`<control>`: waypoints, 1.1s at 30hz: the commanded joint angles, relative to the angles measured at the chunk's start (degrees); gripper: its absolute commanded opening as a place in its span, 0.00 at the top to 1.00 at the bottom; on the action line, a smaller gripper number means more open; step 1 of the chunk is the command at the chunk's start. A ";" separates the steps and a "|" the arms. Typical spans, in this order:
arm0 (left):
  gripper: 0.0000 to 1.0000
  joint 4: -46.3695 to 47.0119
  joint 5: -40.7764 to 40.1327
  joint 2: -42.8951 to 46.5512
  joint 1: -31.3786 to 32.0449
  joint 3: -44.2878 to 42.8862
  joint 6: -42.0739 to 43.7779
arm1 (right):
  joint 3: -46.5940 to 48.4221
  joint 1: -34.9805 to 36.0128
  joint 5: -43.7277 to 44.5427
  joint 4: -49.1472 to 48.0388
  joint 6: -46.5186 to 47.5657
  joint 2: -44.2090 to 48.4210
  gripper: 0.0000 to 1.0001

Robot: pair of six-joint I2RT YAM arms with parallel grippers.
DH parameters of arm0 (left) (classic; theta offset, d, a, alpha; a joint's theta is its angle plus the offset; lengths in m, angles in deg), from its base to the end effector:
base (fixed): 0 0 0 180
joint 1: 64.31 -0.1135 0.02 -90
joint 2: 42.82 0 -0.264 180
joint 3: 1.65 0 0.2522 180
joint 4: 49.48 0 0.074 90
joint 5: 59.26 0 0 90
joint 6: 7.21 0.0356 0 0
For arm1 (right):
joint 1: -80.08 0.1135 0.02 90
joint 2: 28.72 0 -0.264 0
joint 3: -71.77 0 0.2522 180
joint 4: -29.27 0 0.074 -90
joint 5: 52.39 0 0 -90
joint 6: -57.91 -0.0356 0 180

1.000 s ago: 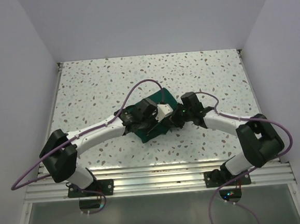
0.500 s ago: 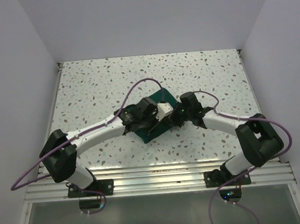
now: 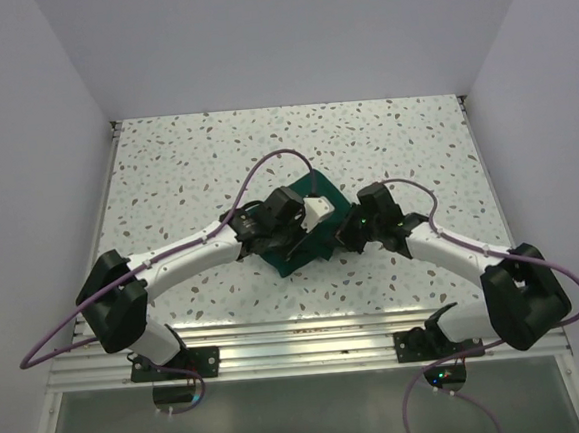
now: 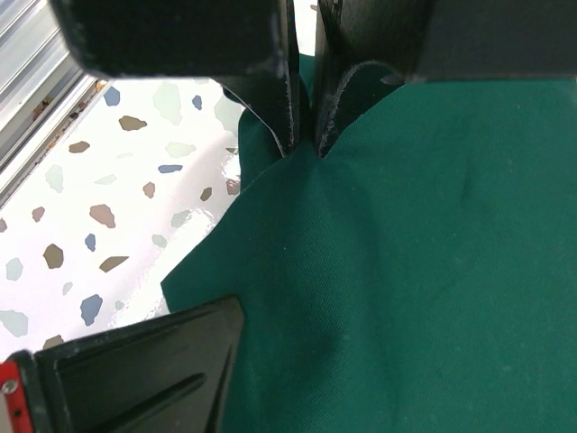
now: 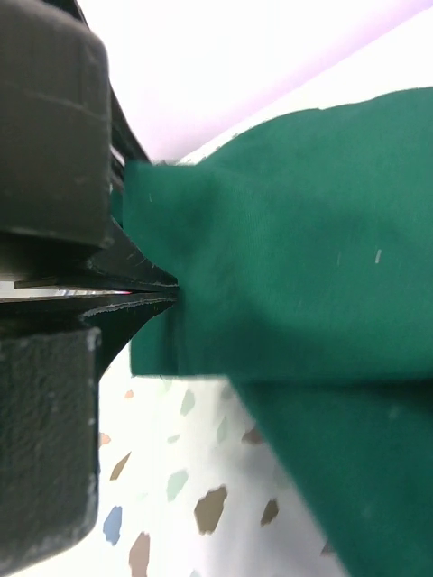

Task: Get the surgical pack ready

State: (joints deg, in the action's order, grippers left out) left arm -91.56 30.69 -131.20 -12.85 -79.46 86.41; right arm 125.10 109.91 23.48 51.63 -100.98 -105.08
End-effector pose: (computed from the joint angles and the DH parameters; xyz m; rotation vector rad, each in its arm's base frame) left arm 0.2037 -0.2557 0.2440 1.1665 2.2379 -0.3448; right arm 0.2265 0.1399 0.1941 0.7517 2.5183 1.0289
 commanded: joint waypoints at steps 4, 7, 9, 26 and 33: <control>1.00 1.60 1.02 1.81 0.39 -3.98 -1.07 | -3.09 -0.12 1.74 -0.42 -0.20 2.00 1.00; 1.00 1.68 1.63 2.42 0.39 -3.98 -1.16 | -4.85 -0.12 2.09 -3.58 -0.81 2.62 1.00; 1.00 1.51 1.90 2.77 0.39 -3.89 -1.07 | -5.64 -0.03 1.83 -7.43 -1.08 1.39 1.00; 1.00 2.21 5.33 2.77 0.39 -3.18 -0.80 | -1.87 -0.03 0.68 -20.55 -4.60 -7.75 1.00; 1.00 2.48 6.20 2.25 0.39 -3.18 -1.16 | 1.47 -0.03 0.51 -23.81 -4.16 -13.02 1.00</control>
State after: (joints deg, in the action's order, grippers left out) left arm -91.60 33.14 -131.20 -12.87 -80.36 86.34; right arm 123.44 109.93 22.91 32.24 -105.02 -116.81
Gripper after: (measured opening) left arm 0.104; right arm 0.010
